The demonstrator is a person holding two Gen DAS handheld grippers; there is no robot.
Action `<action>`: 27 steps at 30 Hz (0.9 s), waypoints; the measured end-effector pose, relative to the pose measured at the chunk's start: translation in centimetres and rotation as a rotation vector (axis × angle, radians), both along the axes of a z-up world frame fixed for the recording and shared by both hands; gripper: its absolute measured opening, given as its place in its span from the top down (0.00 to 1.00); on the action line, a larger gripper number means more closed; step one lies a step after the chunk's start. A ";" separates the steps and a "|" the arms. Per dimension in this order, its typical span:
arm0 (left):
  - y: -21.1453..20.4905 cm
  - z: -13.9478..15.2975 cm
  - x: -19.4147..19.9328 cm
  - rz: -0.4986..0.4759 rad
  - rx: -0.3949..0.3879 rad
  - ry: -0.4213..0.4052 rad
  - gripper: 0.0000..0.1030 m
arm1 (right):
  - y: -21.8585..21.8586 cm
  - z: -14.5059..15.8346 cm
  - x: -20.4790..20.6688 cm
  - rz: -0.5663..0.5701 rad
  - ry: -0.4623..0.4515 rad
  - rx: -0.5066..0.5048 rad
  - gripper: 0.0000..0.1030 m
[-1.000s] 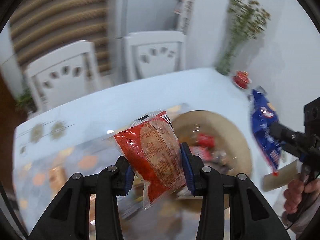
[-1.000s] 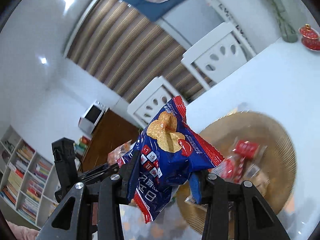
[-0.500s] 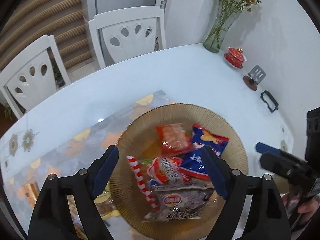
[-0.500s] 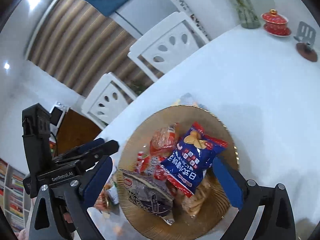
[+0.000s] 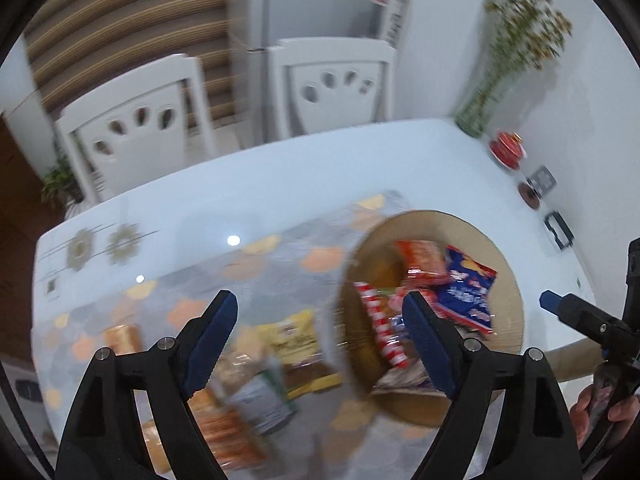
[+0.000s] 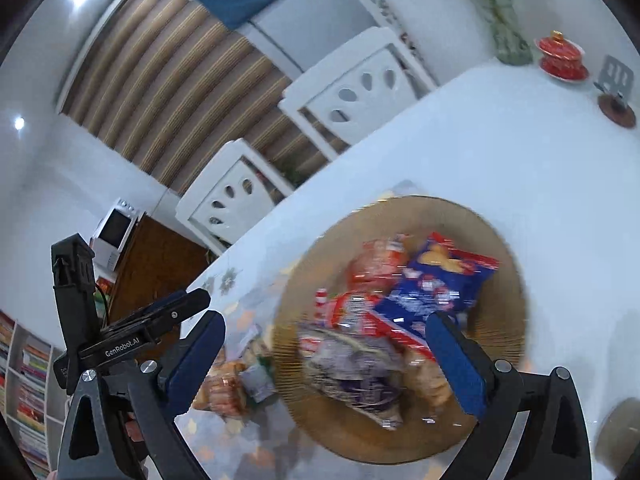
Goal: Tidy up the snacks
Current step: 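Move left tool to the yellow barcode cake pack while right reaches the clear biscuit-stick pack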
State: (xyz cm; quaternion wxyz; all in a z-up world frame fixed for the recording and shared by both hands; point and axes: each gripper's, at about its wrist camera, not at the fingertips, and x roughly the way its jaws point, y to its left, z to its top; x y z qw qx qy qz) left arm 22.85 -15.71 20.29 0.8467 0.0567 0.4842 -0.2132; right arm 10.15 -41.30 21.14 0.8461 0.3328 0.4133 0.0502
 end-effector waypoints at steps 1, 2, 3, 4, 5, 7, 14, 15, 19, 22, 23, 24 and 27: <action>1.0 0.2 0.0 0.016 0.002 -0.004 0.19 | 0.8 0.2 0.3 0.008 -0.004 0.001 0.03; 2.8 0.5 -0.1 0.047 0.005 -0.008 0.18 | 1.9 0.6 0.7 0.026 -0.008 0.003 0.03; 4.0 0.7 -0.1 0.067 0.006 -0.010 0.18 | 2.8 0.8 1.0 0.042 -0.011 0.003 0.03; 5.4 0.8 -0.2 0.089 0.004 -0.012 0.18 | 4.2 1.1 1.3 0.063 -0.014 -0.003 0.03; 6.9 0.9 -0.3 0.114 0.000 -0.012 0.18 | 5.3 1.2 1.6 0.082 -0.015 -0.008 0.03; 10.0 0.9 -0.6 0.164 -0.005 -0.007 0.18 | 7.6 1.4 2.1 0.123 -0.017 -0.012 0.03; 19.3 -2.4 -2.3 0.332 -0.010 0.066 0.17 | 16.4 -0.3 2.8 0.282 0.025 -0.021 0.02; 20.4 -3.0 -2.5 0.351 -0.011 0.084 0.17 | 17.5 -0.8 2.8 0.299 0.038 -0.025 0.02; 23.0 -5.9 -3.5 0.400 -0.033 0.155 0.17 | 21.5 -3.2 2.7 0.374 0.094 -0.026 0.02; 23.5 -7.8 -4.4 0.402 -0.038 0.196 0.17 | 23.7 -5.4 2.8 0.406 0.142 -0.046 0.02; 23.4 -8.5 -4.5 0.395 -0.043 0.211 0.17 | 24.3 -6.1 2.9 0.413 0.158 -0.050 0.02; 23.4 -9.0 -4.7 0.390 -0.048 0.221 0.17 | 24.7 -6.7 3.0 0.418 0.171 -0.054 0.02; 22.8 -10.4 -5.0 0.378 -0.063 0.251 0.17 | 25.6 -8.3 3.4 0.426 0.207 -0.068 0.02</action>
